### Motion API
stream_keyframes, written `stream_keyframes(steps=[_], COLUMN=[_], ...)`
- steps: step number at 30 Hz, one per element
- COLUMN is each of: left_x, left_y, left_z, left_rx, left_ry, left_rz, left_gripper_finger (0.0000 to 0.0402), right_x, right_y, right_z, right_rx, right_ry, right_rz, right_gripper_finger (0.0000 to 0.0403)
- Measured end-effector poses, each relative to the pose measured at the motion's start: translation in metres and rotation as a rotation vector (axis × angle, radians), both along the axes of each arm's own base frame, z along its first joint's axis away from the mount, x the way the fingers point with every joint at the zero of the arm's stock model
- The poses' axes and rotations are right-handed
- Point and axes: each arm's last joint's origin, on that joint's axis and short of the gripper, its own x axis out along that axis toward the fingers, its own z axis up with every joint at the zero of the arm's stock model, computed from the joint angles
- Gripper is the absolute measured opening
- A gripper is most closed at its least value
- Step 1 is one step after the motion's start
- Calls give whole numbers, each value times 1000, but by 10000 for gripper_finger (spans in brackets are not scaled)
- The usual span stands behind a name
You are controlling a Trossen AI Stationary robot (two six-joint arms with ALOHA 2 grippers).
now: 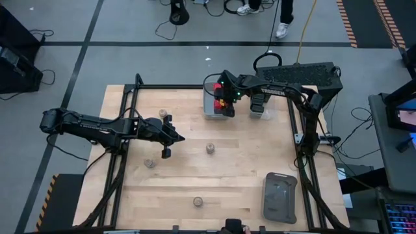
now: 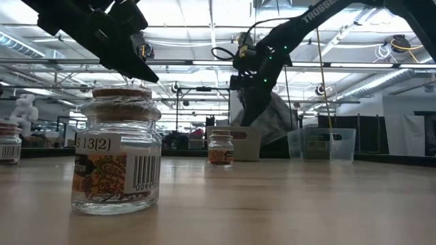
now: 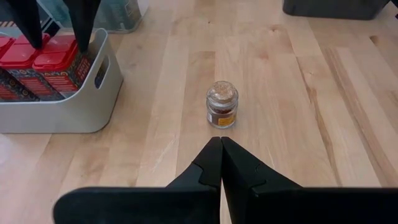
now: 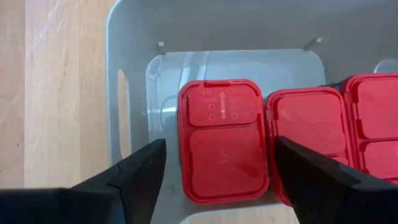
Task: Sort spices by type
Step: Put the brown seasoning bottle into the black bin
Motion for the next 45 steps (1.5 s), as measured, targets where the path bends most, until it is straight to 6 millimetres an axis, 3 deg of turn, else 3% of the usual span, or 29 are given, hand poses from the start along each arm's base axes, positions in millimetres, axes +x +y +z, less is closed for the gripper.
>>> stream_keyframes(steps=[11, 19, 26, 45], left_x=[0, -1, -5, -2], left_y=[0, 0, 0, 0], left_z=[0, -1, -6, -3], left_rx=[6, 0, 0, -47], left_ry=[0, 17, 82, 42], left_rz=[-4, 0, -1, 21], left_gripper_finger=[9, 9, 9, 9], right_x=[10, 22, 32, 55], right_y=[6, 26, 61, 173], right_z=[26, 45, 47, 46], right_rx=[-6, 12, 51, 84], right_ry=[-11, -24, 14, 40], right_rz=[25, 42, 95, 319], right_gripper_finger=[279, 279, 279, 279])
